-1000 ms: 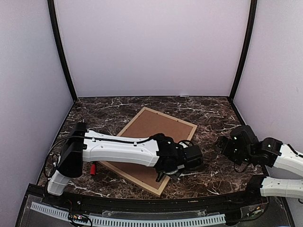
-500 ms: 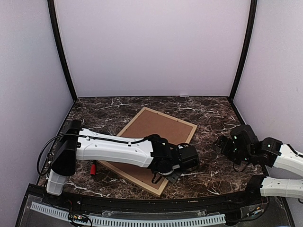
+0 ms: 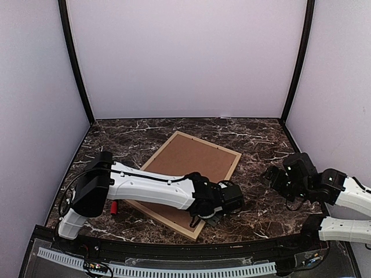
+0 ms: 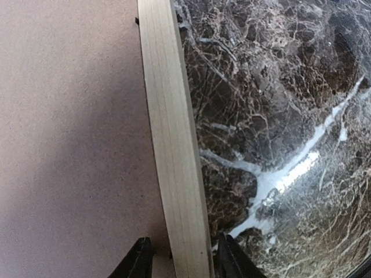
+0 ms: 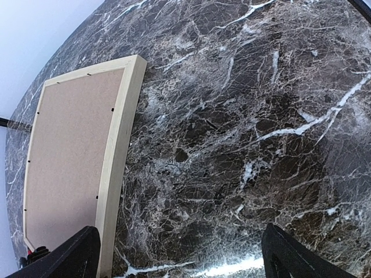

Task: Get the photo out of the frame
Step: Move the photo frame to the center of the board, then pick up the photo frame from the center of the board.

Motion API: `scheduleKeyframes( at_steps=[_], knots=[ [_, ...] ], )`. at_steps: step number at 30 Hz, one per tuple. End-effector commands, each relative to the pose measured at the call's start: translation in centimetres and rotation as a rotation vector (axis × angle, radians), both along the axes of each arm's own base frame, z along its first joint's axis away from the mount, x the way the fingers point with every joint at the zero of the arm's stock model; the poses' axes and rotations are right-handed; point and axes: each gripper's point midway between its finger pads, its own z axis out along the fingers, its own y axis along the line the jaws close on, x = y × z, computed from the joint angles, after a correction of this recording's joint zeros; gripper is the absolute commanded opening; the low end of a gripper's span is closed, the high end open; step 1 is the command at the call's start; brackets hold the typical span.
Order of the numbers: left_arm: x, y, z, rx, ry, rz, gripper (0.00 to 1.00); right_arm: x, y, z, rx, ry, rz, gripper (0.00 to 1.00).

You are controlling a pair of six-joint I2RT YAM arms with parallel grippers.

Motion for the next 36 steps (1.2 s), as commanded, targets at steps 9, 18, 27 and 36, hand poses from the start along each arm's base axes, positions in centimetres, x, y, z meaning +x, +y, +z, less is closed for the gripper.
scheduleKeyframes(
  at_steps=[9,18,27,36],
  knots=[
    [0.4,0.3,-0.8,0.050,-0.039,0.006,0.13,0.3,0.2,0.0,0.010,-0.016,0.004,0.98],
    [0.3,0.2,-1.7,0.084,-0.037,0.027,0.00,0.3,0.5,-0.2,0.021,-0.008,0.016,0.98],
    [1.6,-1.2,4.7,0.030,-0.099,0.028,0.00,0.4,4.1,0.1,0.150,-0.057,0.166,0.99],
    [2.1,-2.0,8.1,-0.061,-0.103,0.013,0.00,0.9,7.5,1.0,0.328,-0.112,0.253,0.99]
  ],
)
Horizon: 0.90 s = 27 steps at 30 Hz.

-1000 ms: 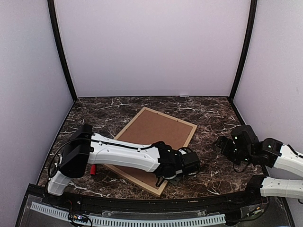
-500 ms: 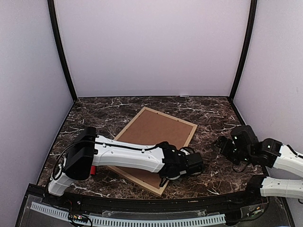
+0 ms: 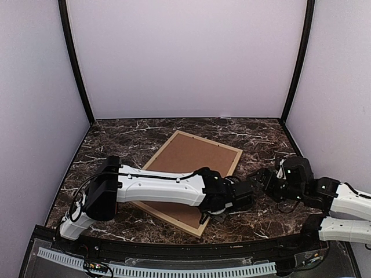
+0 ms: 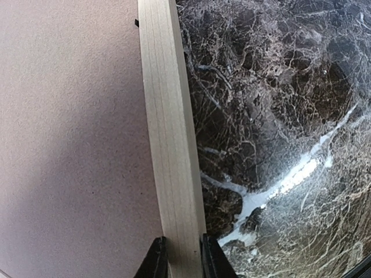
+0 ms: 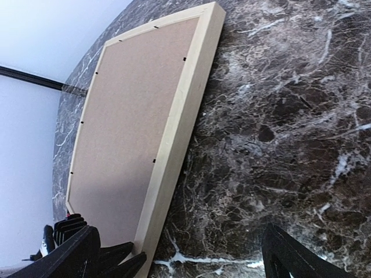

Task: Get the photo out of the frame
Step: Pick up the photo frame from the center of the board.

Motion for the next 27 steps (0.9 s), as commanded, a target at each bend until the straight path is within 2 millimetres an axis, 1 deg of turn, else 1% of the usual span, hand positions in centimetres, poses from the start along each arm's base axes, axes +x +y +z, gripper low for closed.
scheduleKeyframes(
  at_steps=[1,3,4,7,8,15,17,21,24,25,27],
  knots=[
    [1.1,-0.8,7.0,-0.113,-0.073,-0.029,0.00,0.8,2.6,1.5,0.139,-0.059,0.058,0.99],
    [1.2,-0.9,7.2,-0.119,-0.072,-0.031,0.00,1.1,3.2,1.4,0.161,-0.063,0.071,0.99],
    [1.1,-0.9,7.2,-0.122,-0.071,-0.031,0.00,1.3,3.4,1.1,0.161,-0.056,0.076,0.99],
    [1.1,-1.0,7.4,-0.128,-0.067,-0.034,0.00,2.0,4.2,1.2,0.202,-0.060,0.084,0.99],
    [1.1,-1.0,7.5,-0.132,-0.067,-0.035,0.00,2.1,4.7,1.5,0.229,-0.063,0.102,0.99],
    [0.9,-1.3,8.0,-0.152,-0.062,-0.045,0.00,3.2,6.4,1.4,0.302,-0.040,0.137,0.99],
    [0.9,-1.4,8.2,-0.158,-0.062,-0.050,0.00,3.5,6.6,0.8,0.305,-0.020,0.130,0.99],
    [0.9,-1.5,8.9,-0.172,-0.066,-0.052,0.00,4.0,6.6,-1.0,0.294,0.038,0.104,0.99],
    [0.9,-1.5,9.7,-0.188,-0.070,-0.055,0.00,4.1,7.1,-2.0,0.327,0.050,0.116,0.99],
    [0.9,-1.5,10.0,-0.195,-0.070,-0.058,0.00,4.1,7.3,-2.6,0.328,0.062,0.120,0.99],
    [0.8,-1.6,10.4,-0.206,-0.070,-0.064,0.00,4.5,7.9,-3.0,0.349,0.064,0.134,0.99]
  ],
)
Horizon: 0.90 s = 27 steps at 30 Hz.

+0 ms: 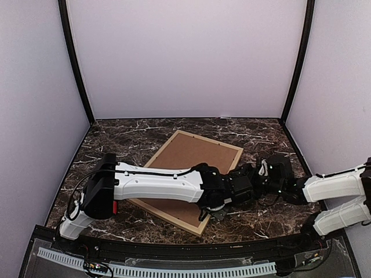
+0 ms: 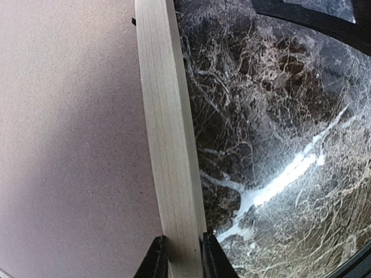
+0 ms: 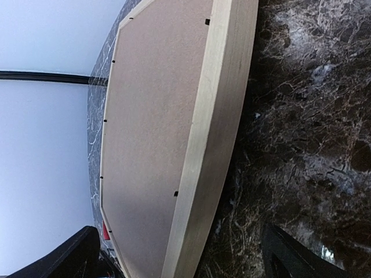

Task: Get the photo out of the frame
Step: Pick up the photo frame from the center of the board, then pass from the left arm to the right

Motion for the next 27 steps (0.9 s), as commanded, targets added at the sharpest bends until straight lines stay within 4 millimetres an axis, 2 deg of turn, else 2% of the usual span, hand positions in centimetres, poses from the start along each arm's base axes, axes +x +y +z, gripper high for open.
scheduleKeyframes(
  at_steps=[1,6,12,20,27],
  knots=[
    [0.6,-1.5,9.6,-0.196,-0.082,-0.046,0.00,0.5,1.8,0.2,0.102,-0.022,0.046,0.99],
    [0.4,-1.8,10.5,-0.217,-0.077,-0.064,0.00,1.4,3.0,-0.5,0.179,-0.007,0.050,0.93],
    [0.2,-1.8,11.5,-0.242,-0.071,-0.074,0.00,2.4,4.4,0.2,0.279,-0.033,0.066,0.82],
    [0.0,-1.8,12.0,-0.255,-0.066,-0.076,0.00,3.8,5.0,2.3,0.373,-0.105,0.073,0.54],
    [0.1,-1.6,12.3,-0.262,-0.070,-0.068,0.00,4.0,5.0,2.9,0.368,-0.130,0.080,0.23]
  ],
)
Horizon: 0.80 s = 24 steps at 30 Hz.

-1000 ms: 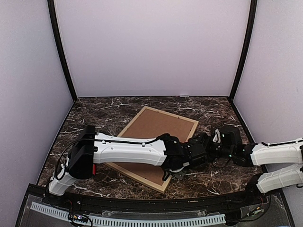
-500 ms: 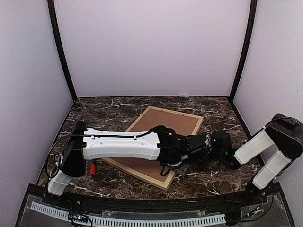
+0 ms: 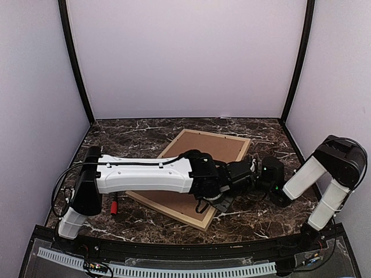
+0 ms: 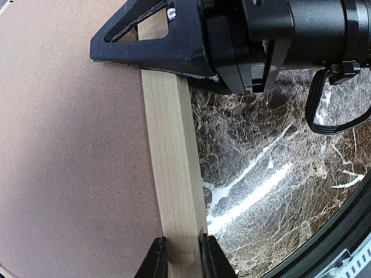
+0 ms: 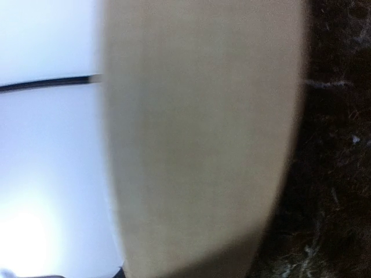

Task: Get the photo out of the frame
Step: Pass from the left arm to the right

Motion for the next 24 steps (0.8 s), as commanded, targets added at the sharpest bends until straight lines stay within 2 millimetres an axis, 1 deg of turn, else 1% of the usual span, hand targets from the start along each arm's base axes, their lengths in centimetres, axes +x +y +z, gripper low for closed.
scheduleKeyframes(
  at_steps=[1,4,5,6,7,8,9,10,11,12,13,14,15,16,17,18,19,20,21,22,23,24],
  knots=[
    [0.4,-0.6,7.3,-0.146,-0.079,-0.019,0.00,0.9,0.7,3.4,0.053,-0.135,0.020,0.19],
    [0.4,-0.6,7.4,-0.151,-0.076,-0.023,0.00,0.9,0.8,3.6,0.052,-0.147,0.027,0.08],
    [0.3,-0.6,7.6,-0.155,-0.077,-0.025,0.02,1.0,0.9,3.8,0.051,-0.151,0.028,0.05],
    [0.3,-0.6,7.7,-0.156,-0.079,-0.026,0.04,1.0,0.9,3.9,0.048,-0.154,0.029,0.02],
    [0.3,-0.6,7.9,-0.157,-0.081,-0.031,0.10,1.0,0.9,4.0,0.044,-0.160,0.032,0.00],
    [0.4,-0.6,7.9,-0.156,-0.084,-0.032,0.13,1.1,0.9,4.2,0.037,-0.165,0.033,0.00],
    [0.4,-0.5,8.1,-0.156,-0.088,-0.034,0.25,1.1,1.0,4.4,0.029,-0.173,0.035,0.00],
    [0.5,-0.3,8.2,-0.152,-0.096,-0.030,0.30,1.2,1.0,4.6,0.019,-0.181,0.034,0.00],
    [0.5,-0.2,8.4,-0.152,-0.100,-0.029,0.38,1.2,0.9,4.8,0.006,-0.188,0.035,0.00],
    [0.6,0.0,8.5,-0.148,-0.106,-0.024,0.42,1.3,0.9,5.1,-0.008,-0.198,0.035,0.00],
    [0.7,0.2,8.8,-0.150,-0.108,-0.021,0.49,1.4,0.9,5.3,-0.026,-0.203,0.037,0.00],
    [0.7,0.3,8.8,-0.148,-0.111,-0.018,0.52,1.5,0.9,5.5,-0.046,-0.212,0.038,0.00],
    [0.7,0.5,9.2,-0.156,-0.112,-0.017,0.58,1.6,0.8,5.7,-0.069,-0.220,0.037,0.00],
    [0.6,0.7,9.2,-0.154,-0.113,-0.015,0.61,1.7,0.7,6.0,-0.092,-0.229,0.036,0.00],
    [0.6,0.9,9.8,-0.168,-0.115,-0.011,0.66,1.8,0.5,6.3,-0.115,-0.238,0.032,0.00],
    [0.7,1.2,9.9,-0.166,-0.120,-0.003,0.69,1.9,0.4,6.5,-0.140,-0.246,0.029,0.00],
    [0.7,1.6,10.7,-0.182,-0.126,0.006,0.71,2.1,0.2,7.0,-0.163,-0.260,0.024,0.00],
    [0.7,1.9,10.6,-0.180,-0.129,0.010,0.74,2.1,0.1,7.2,-0.186,-0.269,0.024,0.00],
    [0.8,2.3,11.7,-0.205,-0.139,0.020,0.75,2.2,-0.2,7.4,-0.211,-0.275,0.021,0.00],
    [0.7,2.7,11.3,-0.196,-0.139,0.023,0.78,2.2,-0.3,7.7,-0.231,-0.283,0.020,0.00],
    [0.7,3.1,12.4,-0.221,-0.149,0.028,0.79,2.2,-0.5,7.8,-0.253,-0.286,0.019,0.00],
    [0.6,3.8,12.7,-0.225,-0.153,0.031,0.82,2.3,-0.7,8.0,-0.276,-0.293,0.019,0.00]
  ],
)
